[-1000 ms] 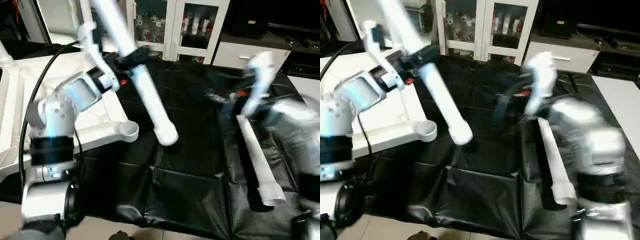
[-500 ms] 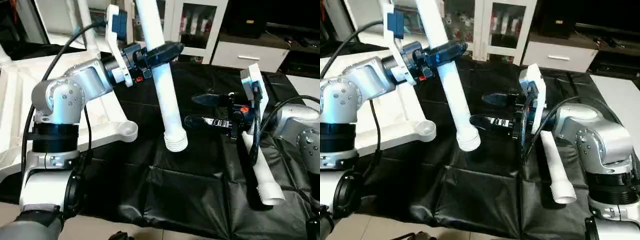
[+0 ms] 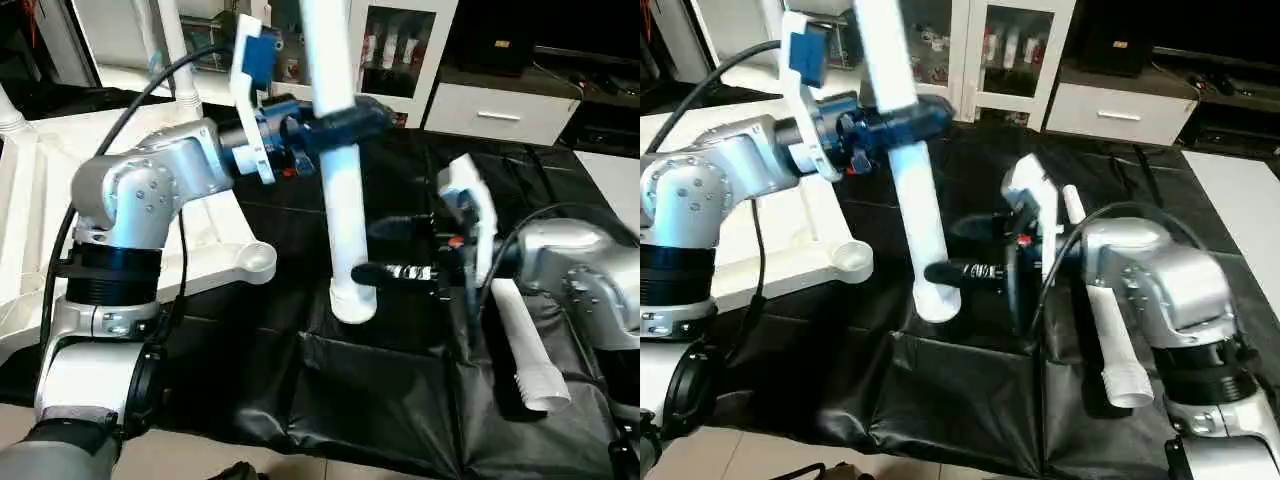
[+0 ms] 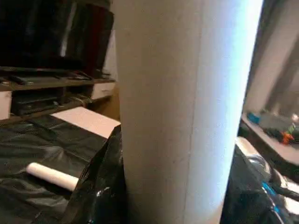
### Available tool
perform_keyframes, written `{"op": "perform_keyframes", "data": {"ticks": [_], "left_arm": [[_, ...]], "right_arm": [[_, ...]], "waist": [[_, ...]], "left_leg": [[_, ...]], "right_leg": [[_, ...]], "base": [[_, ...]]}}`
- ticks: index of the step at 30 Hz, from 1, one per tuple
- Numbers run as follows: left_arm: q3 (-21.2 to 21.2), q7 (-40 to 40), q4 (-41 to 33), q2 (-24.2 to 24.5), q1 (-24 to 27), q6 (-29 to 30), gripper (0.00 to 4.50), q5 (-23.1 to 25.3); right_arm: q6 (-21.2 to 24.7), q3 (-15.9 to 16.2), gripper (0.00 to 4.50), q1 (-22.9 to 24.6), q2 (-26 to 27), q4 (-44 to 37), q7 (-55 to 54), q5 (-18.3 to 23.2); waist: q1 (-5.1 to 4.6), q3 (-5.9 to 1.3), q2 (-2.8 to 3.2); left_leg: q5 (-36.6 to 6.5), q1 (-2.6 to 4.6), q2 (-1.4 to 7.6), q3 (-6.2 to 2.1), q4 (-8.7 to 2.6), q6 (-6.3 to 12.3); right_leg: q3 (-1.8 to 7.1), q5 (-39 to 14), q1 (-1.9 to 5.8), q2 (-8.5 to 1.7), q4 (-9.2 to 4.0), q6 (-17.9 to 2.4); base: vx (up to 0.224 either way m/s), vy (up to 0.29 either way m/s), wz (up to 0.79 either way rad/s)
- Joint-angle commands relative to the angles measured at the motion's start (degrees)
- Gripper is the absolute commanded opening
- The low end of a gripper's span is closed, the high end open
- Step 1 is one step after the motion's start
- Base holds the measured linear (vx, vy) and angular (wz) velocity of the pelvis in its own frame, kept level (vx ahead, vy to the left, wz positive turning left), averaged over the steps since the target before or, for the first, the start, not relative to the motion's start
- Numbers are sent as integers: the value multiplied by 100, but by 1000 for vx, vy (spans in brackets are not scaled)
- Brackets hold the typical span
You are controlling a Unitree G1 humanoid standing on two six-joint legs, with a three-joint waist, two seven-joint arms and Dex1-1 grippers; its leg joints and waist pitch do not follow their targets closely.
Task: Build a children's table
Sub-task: Pick table leg
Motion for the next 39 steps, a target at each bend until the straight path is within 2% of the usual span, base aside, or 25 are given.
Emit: {"op": "perform_keyframes", "data": {"ticks": [1,6,14,15,23,24,32,39], "left_arm": [[-134,-164,-205,15,-124,-78,175,45],[-241,-268,-214,-15,-146,-117,175,91],[-344,-421,-174,-51,-223,-236,175,139],[-354,-438,-185,-56,-225,-234,175,129],[-419,-565,-256,-81,-235,-231,175,142],[-445,-614,-275,-96,-239,-222,175,129],[-582,-720,-383,-102,-187,-200,175,132],[-622,-748,-412,-131,-179,-205,175,163]], "right_arm": [[-53,61,450,-110,-65,30,47,-52],[3,143,450,-120,14,32,127,18],[-24,428,450,-1,22,-60,380,21],[-29,457,424,11,17,-56,396,11],[-75,606,359,45,-40,-54,477,-51],[-85,618,340,44,-29,-37,477,-44],[-99,654,286,44,14,-32,472,-47],[-125,685,217,50,41,-16,461,-53]], "waist": [[12,-403,-10],[9,-415,-2],[14,-409,1],[12,-411,-2],[13,-409,-8],[15,-412,-8],[17,-409,-9],[16,-414,-8]], "left_leg": [[-452,63,380,-133,-334,92],[-406,65,384,-136,-330,138],[-467,65,386,-137,-334,116],[-447,69,388,-138,-334,121],[-451,62,383,-136,-330,122],[-447,65,383,-135,-326,125],[-438,61,385,-135,-328,147],[-432,59,385,-136,-325,144]], "right_leg": [[348,-578,312,-649,-464,-1217],[342,-396,316,-645,-452,-1249],[344,-518,316,-650,-465,-1243],[342,-469,312,-641,-454,-1252],[345,-462,321,-647,-455,-1265],[345,-467,320,-649,-456,-1262],[345,-433,320,-644,-449,-1285],[344,-452,323,-647,-452,-1267]], "base": [[0,0,0],[0,0,0],[0,0,0],[0,0,0],[0,0,0],[0,0,0],[0,0,0],[0,0,0]]}}
